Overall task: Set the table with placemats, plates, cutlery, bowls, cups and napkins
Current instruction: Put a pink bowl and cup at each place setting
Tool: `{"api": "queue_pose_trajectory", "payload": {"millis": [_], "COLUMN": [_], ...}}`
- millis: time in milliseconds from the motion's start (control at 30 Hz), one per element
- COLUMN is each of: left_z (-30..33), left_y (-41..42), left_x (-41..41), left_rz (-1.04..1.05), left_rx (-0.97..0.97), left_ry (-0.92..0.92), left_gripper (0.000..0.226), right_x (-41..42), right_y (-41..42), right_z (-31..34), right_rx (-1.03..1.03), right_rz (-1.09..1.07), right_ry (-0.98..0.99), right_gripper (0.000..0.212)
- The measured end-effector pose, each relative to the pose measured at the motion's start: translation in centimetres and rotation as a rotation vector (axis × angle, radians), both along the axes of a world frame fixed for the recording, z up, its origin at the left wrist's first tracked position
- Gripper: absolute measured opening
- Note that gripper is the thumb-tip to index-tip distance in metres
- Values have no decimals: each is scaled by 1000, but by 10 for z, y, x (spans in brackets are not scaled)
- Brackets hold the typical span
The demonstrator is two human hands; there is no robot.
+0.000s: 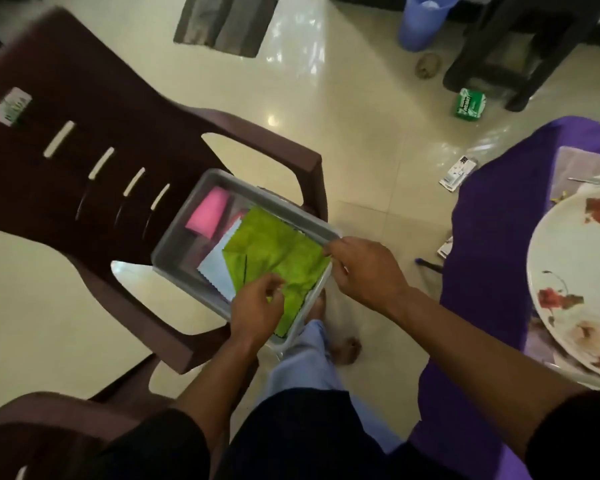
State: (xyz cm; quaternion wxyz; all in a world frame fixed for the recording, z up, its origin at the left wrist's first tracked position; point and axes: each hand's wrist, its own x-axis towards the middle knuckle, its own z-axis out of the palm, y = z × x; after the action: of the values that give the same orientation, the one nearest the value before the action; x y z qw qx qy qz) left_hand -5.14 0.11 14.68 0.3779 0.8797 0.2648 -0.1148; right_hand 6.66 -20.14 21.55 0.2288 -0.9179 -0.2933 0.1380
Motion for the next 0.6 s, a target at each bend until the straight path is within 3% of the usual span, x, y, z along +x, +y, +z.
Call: {"api": "queue_pose_trajectory", "payload": {"millis": [133,300,433,600], "left_z": [-35,-78,-111,-153], "left_y": [25,47,73,107], "left_x": [-13,-25,-17,7], "left_rz": [156,163,143,356], "left_rx": [9,32,35,-5], "left_ry": [136,272,281,201], "left_gripper": [43,53,52,47], "right_x": [9,14,26,48], "right_y": [21,35,63,114], "right_z": [-33,-82,-125,-177], "right_rx": [-148,-237,-258,-255], "right_rz": [99,178,236,324], "right_ry": [90,170,223,231], "right_gripper": [27,24,27,31]}}
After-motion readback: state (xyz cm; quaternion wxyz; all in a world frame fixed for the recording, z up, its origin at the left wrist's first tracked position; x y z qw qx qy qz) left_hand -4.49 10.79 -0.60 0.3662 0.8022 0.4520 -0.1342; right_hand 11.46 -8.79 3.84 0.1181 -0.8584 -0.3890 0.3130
